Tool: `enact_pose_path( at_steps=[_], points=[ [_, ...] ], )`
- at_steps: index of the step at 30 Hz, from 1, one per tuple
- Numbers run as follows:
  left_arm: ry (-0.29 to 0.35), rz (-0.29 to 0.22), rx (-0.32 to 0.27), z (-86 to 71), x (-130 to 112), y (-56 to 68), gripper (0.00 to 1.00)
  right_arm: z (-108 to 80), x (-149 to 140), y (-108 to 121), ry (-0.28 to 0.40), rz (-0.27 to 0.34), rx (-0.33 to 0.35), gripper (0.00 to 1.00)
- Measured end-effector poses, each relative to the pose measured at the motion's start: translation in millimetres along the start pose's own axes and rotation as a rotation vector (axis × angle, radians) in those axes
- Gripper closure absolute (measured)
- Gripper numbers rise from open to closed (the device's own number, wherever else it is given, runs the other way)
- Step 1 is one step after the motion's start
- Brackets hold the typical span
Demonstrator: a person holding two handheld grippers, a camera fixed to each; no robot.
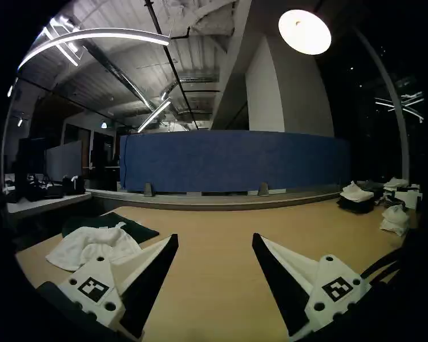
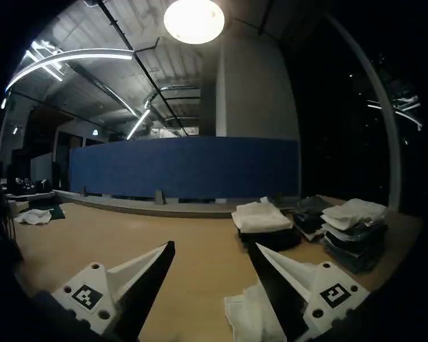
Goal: Fold towel
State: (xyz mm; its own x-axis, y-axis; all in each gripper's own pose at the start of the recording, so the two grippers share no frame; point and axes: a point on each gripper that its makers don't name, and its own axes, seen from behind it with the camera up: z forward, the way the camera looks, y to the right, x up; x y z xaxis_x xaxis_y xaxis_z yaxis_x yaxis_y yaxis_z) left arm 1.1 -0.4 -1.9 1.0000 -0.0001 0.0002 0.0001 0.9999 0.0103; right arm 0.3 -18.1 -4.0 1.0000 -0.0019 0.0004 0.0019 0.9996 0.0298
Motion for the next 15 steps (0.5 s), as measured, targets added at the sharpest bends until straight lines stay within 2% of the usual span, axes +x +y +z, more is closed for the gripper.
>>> enact_pose_path(
  at_steps=[15],
  points=[
    [0.000, 0.000, 0.000, 0.9, -0.9, 0.4, 0.03, 0.1, -1.4, 1.7, 0.000, 0.001, 0.000, 0.00]
  ],
)
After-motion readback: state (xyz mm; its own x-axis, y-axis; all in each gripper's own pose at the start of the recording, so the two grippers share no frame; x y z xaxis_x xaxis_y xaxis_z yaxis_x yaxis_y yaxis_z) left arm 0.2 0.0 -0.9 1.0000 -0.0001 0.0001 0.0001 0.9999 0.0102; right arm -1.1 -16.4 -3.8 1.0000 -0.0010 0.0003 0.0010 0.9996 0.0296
